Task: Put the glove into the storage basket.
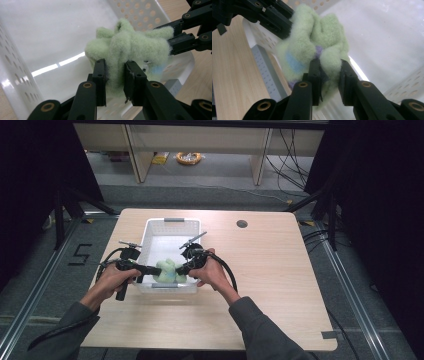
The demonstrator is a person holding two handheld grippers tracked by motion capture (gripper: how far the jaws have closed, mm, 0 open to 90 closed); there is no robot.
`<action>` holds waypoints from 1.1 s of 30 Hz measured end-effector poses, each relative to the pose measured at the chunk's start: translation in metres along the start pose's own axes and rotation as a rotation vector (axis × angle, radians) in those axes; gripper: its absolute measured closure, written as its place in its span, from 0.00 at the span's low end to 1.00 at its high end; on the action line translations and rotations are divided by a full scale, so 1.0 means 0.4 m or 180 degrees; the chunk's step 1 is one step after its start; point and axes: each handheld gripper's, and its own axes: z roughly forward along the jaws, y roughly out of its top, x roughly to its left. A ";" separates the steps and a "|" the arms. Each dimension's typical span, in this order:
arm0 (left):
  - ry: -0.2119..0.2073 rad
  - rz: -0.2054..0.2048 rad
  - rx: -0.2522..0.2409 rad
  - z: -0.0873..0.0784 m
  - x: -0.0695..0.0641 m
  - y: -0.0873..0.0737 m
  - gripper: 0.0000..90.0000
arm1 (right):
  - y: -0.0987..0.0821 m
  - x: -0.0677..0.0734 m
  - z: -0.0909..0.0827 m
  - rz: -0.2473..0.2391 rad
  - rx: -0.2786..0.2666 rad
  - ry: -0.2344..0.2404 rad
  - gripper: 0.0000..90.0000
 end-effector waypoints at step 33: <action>0.0328 0.0269 -0.0026 -0.015 -0.031 0.030 0.65 | -0.001 0.003 0.034 -0.0047 0.0260 -0.0195 0.78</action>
